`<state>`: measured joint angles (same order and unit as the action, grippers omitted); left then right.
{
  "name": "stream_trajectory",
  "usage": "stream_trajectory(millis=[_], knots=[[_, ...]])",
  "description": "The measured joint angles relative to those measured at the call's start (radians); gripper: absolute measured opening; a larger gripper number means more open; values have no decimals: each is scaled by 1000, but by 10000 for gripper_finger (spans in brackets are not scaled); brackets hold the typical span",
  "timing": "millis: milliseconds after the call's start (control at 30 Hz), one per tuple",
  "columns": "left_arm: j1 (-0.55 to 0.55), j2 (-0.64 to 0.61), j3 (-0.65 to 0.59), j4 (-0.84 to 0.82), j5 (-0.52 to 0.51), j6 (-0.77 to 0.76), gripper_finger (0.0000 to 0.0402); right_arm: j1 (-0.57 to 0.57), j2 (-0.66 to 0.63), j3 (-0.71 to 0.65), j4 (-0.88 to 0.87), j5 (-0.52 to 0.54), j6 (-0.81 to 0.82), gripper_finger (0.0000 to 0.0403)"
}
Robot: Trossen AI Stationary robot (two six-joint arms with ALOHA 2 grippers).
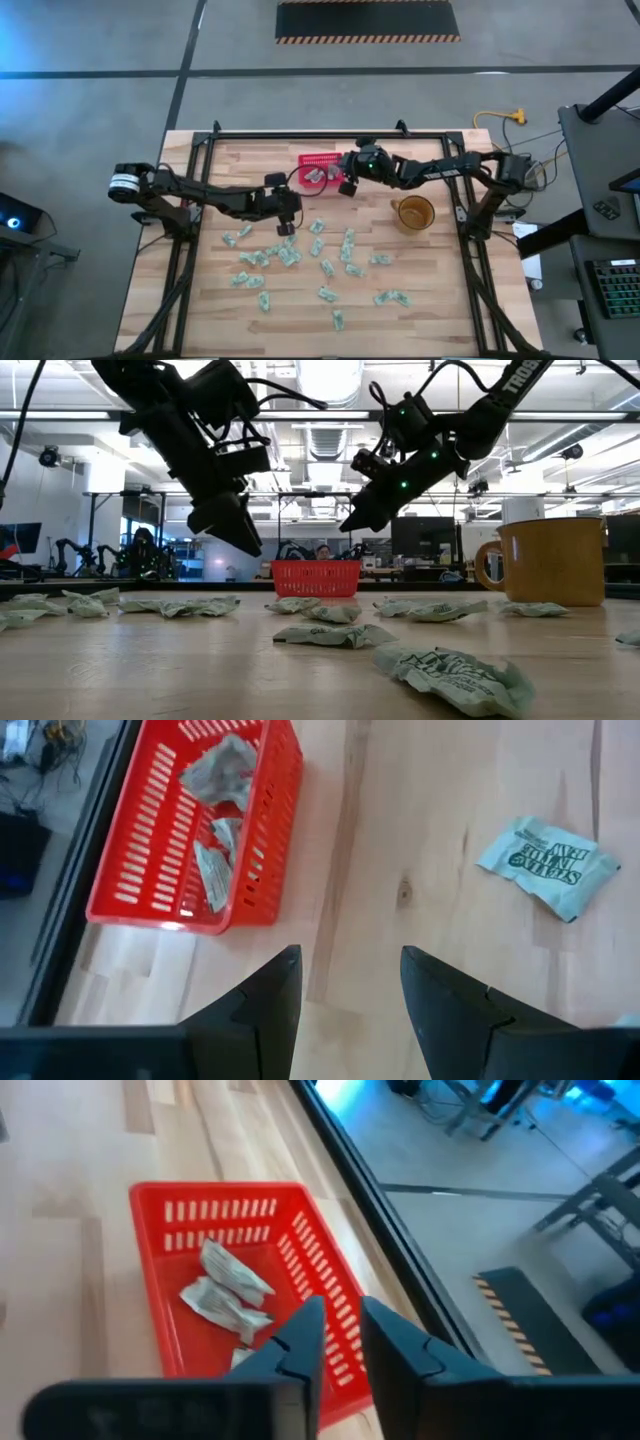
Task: Pick and place Stevia / Truvia into bins
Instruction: Put the white stevia packet into the red bin
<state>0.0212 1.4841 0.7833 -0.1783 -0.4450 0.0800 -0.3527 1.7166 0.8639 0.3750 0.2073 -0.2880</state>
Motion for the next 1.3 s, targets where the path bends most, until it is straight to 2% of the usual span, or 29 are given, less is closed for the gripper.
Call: stream_trajectory(millis=[133, 300, 433, 567, 800, 933, 1100, 1300], knots=[[-1, 0, 0, -49, 30, -74, 155, 1, -15, 0, -6, 0, 1, 100], [-1, 9, -4, -134, 109, -205, 155, 36, -63, 0, -82, 0, -7, 122], [-1, 39, -5, -139, 235, -280, 155, 78, -126, 0, -200, -3, -8, 128], [-5, 65, -5, -138, 345, -284, 155, 130, -194, 0, -333, -3, -8, 124], [-5, 70, -5, -122, 372, -284, 155, 215, -312, 0, -510, -7, 37, 115], [-13, 70, -14, -41, 414, -285, 155, 269, -356, 0, -605, -7, 91, 114], [-21, 70, -59, 46, 507, -284, 155, 341, -381, -2, -696, -7, 146, 116], [-19, 70, -94, 39, 490, -311, 155, 409, -377, -6, -717, -6, 155, 108]])
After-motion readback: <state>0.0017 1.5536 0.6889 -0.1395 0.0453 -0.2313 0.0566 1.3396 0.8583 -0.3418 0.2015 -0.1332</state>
